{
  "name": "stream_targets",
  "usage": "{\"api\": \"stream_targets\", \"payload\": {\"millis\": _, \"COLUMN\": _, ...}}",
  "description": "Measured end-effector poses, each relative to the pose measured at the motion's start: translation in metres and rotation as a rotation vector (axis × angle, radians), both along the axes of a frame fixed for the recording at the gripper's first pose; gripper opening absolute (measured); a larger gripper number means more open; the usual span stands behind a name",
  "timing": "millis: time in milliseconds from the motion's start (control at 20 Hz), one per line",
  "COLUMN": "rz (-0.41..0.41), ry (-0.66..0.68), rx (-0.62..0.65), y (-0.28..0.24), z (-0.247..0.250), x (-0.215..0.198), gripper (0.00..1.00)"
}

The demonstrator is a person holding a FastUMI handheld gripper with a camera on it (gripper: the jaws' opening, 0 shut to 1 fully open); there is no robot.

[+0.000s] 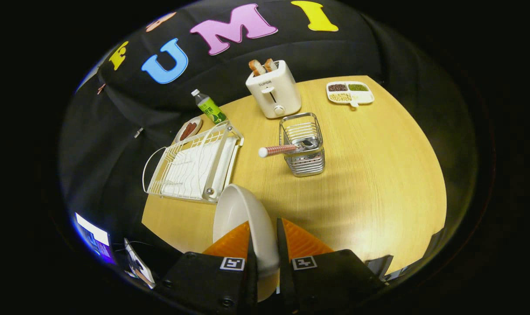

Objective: Take the plate from the dish rack, then take the spoon from the basket and place it into the plate.

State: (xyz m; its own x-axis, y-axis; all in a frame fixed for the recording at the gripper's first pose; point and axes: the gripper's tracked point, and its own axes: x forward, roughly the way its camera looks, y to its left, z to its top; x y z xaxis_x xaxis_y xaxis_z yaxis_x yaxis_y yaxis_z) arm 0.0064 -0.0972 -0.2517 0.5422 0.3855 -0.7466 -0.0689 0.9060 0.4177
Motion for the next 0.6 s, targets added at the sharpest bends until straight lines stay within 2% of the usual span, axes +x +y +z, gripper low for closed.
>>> {"api": "stream_targets", "payload": {"millis": 350, "rz": 0.005, "ry": 0.038, "rx": 0.071, "y": 0.009, "z": -0.043, "x": 0.024, "gripper": 0.24}}
{"api": "stream_targets", "payload": {"millis": 500, "rz": -0.02, "ry": 0.058, "rx": 0.082, "y": 0.003, "z": -0.059, "x": 0.032, "gripper": 0.24}}
{"api": "stream_targets", "payload": {"millis": 600, "rz": -0.069, "ry": 0.066, "rx": 0.08, "y": -0.005, "z": -0.065, "x": 0.04, "gripper": 0.25}}
